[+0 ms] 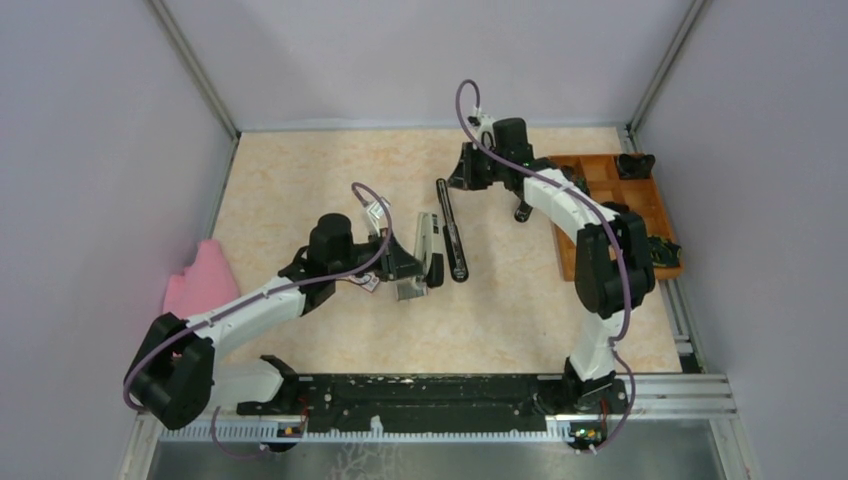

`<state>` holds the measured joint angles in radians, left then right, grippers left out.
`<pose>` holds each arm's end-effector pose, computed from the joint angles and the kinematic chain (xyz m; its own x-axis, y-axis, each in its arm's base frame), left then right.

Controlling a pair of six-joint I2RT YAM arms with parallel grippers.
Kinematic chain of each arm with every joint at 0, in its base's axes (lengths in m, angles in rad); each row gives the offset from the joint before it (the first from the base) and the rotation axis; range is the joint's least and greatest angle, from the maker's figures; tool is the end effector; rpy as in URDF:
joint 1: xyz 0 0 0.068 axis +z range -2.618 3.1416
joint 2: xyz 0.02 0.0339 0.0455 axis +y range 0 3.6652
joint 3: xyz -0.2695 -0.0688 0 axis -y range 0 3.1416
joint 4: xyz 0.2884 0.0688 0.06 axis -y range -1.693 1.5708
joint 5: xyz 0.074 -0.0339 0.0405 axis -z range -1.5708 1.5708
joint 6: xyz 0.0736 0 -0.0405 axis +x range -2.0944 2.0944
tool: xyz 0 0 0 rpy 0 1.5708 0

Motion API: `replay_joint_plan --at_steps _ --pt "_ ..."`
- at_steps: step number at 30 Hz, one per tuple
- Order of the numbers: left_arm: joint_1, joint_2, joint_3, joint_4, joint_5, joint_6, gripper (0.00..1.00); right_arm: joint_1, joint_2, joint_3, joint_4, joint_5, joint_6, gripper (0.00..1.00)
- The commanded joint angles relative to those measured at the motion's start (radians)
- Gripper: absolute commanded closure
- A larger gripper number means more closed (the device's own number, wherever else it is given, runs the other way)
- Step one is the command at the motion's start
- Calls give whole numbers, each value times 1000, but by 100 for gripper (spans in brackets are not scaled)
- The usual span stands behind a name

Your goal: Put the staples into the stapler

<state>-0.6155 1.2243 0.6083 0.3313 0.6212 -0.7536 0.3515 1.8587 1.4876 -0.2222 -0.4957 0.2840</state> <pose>0.2423 -0.2238 0.2117 -0.8006 -0.1154 -0.5880 0.5180 0.3600 -0.7759 0.4593 0.2057 0.2457 -0.6925 0.0086 -0.7214 -0.4991 0.7164 0.4876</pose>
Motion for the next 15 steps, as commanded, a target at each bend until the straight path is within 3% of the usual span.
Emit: replay_joint_plan --at_steps 1,9,15 --pt "22 1 51 -18 -191 -29 100 4 -161 -111 128 68 45 84" --pt "46 24 16 37 -338 -167 100 39 -408 -366 276 124 119 47" --pt "71 30 -2 86 -377 -266 100 131 -523 -548 436 163 195 37"
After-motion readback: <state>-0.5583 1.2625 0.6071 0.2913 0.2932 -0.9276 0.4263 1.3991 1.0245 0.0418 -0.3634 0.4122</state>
